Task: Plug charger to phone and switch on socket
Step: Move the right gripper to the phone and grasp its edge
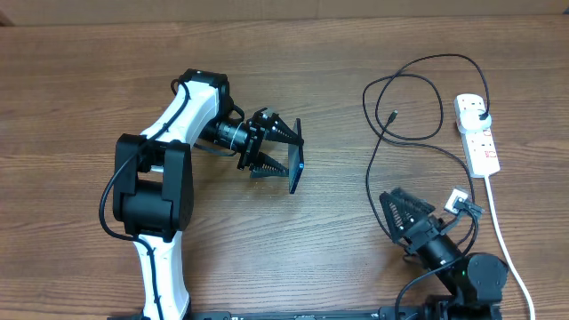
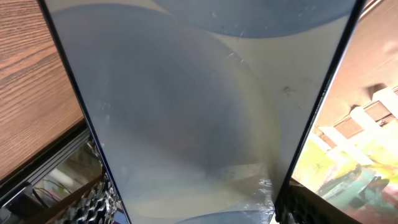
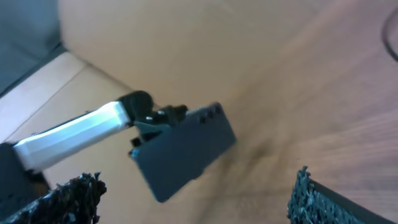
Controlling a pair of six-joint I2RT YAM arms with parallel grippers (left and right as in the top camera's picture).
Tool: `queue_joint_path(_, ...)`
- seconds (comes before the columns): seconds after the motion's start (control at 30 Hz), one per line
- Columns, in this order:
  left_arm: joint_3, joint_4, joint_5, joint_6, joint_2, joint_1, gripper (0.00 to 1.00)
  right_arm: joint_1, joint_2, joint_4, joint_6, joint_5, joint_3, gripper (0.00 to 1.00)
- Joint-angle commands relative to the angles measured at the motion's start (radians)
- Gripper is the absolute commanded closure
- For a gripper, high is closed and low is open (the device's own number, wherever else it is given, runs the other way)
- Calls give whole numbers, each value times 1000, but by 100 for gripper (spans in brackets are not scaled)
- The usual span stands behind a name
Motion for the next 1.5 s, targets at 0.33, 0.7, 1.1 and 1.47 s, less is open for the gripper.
queue_joint_path(0.33,22,1,49,23,5,0,27,130,577,-279,-272,74,598,1)
queue_joint_path(0.7,22,1,50,23,5,0,27,819,983,-346,-218,895,841,1)
queue_joint_path(1.1,22,5,49,24,5,0,27,1079,1233,-306,-75,1301,869,1)
queue_joint_path(1.47,22,35,48,24,5,0,27,1069,1305,-256,-75,1334,869,15)
